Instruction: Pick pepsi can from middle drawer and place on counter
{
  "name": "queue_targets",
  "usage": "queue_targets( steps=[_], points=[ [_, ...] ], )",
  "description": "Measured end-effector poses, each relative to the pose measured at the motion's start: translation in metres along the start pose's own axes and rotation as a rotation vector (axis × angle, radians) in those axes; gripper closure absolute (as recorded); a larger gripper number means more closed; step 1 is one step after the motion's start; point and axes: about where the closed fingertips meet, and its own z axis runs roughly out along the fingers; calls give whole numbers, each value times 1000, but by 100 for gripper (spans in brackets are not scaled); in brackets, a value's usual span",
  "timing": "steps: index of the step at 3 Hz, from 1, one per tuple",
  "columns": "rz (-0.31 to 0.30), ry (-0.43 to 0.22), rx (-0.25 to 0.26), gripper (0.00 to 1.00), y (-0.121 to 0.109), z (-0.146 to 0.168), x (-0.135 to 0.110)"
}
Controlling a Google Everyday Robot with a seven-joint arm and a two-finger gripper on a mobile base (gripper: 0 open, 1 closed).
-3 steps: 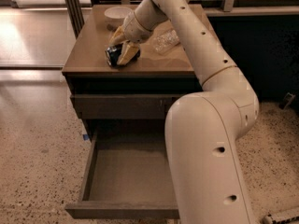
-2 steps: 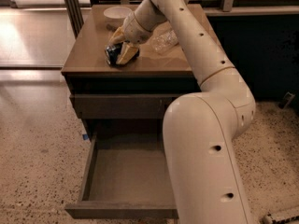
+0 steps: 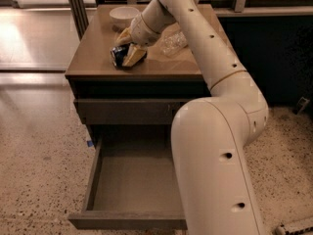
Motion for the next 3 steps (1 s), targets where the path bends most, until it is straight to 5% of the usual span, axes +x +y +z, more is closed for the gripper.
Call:
queue_targets(
  steps=[2,3],
  points=[
    [0,0,0,14,0,0,0],
    [0,0,0,0,0,0,0]
  ],
)
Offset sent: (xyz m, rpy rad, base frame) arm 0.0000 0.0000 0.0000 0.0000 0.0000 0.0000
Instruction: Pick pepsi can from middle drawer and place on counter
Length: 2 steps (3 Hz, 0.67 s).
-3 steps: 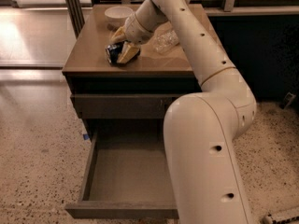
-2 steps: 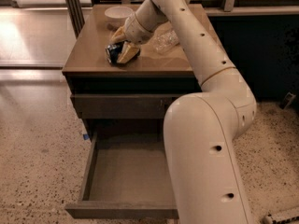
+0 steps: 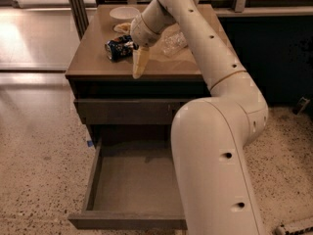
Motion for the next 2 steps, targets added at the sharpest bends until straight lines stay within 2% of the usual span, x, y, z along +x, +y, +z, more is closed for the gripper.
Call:
queue_targets(
  steps=[2],
  points=[
    [-15,24,21,0,-8,-13,5]
  ],
)
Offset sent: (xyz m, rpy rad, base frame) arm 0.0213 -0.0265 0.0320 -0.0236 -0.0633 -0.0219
